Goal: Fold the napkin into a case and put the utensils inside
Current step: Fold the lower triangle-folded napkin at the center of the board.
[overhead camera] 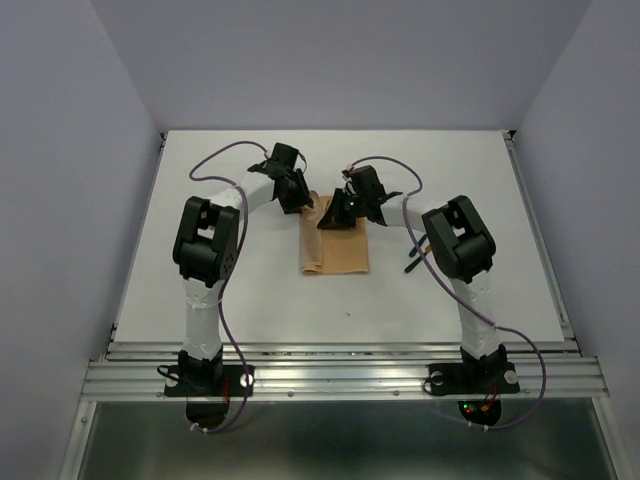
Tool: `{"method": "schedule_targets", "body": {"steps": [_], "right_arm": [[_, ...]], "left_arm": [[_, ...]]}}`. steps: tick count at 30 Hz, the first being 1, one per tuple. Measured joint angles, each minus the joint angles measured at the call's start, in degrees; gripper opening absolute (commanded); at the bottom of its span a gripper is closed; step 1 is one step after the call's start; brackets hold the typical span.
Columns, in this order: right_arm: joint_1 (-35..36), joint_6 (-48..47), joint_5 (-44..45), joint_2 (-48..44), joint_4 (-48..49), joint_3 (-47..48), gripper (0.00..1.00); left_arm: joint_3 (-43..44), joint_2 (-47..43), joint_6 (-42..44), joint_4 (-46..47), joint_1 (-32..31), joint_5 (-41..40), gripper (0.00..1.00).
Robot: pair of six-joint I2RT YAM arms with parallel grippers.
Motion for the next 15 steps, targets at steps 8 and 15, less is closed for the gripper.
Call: {"method": "schedule_targets", "body": {"steps": [8,15], "right_arm": [[0.0,0.2,-0.6,1.1,1.1,1.0,0.01],[0.0,0.3,-1.1,1.4,1.3,1.4,0.01]], "left_arm": [[-6.1,-15.1,3.9,-2.7,0.0,-4.2,0.57],[-20.0,-28.8,4.5,1.8,-1.7,-2.4,0.00]]}}
